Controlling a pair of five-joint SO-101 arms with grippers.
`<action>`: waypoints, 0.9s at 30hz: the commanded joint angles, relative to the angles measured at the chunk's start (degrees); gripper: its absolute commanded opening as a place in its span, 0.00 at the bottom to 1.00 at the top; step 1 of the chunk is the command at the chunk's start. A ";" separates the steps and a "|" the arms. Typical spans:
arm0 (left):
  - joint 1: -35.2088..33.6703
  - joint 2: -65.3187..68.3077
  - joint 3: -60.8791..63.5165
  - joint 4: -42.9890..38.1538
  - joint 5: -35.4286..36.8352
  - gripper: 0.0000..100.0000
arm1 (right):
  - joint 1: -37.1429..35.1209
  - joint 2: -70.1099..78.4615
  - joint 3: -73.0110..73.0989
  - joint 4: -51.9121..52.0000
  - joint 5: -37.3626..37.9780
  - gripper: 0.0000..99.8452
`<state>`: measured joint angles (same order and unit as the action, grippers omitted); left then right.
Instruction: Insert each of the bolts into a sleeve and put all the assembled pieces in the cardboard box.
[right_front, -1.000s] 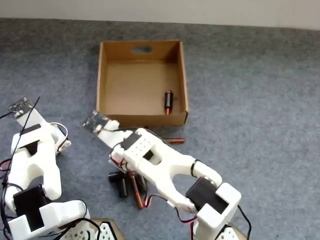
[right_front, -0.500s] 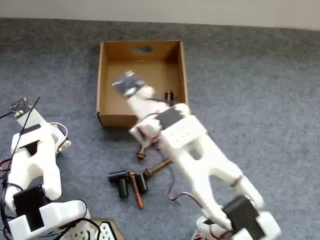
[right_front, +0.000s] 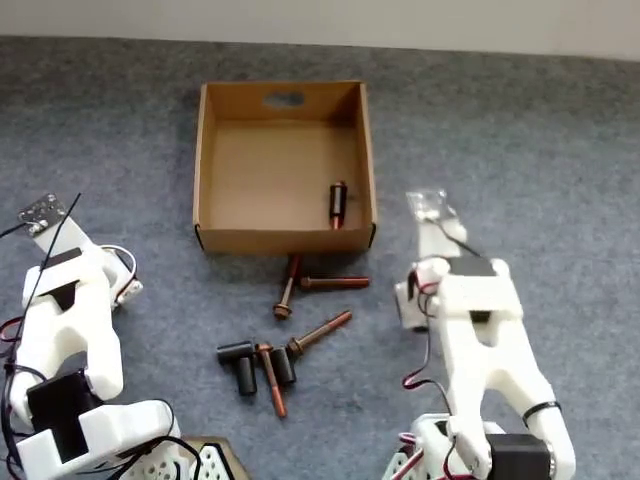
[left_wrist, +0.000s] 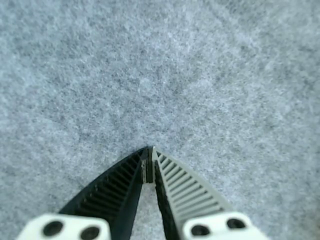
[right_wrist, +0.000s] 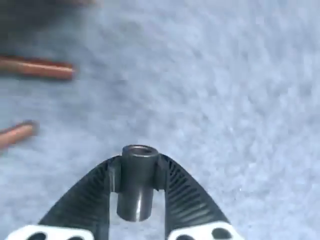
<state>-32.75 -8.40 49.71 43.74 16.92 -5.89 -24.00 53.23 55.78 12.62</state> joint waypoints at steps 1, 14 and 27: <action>0.66 -0.48 -2.15 -0.79 0.26 0.03 | 1.71 -1.89 3.21 -2.77 0.70 0.01; 0.66 -0.48 -2.15 -0.79 0.26 0.03 | -1.01 -1.71 4.70 1.10 0.70 0.15; 0.57 -0.48 -2.15 -0.70 0.26 0.03 | -0.40 11.47 2.59 -2.07 2.99 0.14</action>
<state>-32.75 -8.40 49.71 43.74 16.92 -6.33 -17.49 57.19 54.73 13.58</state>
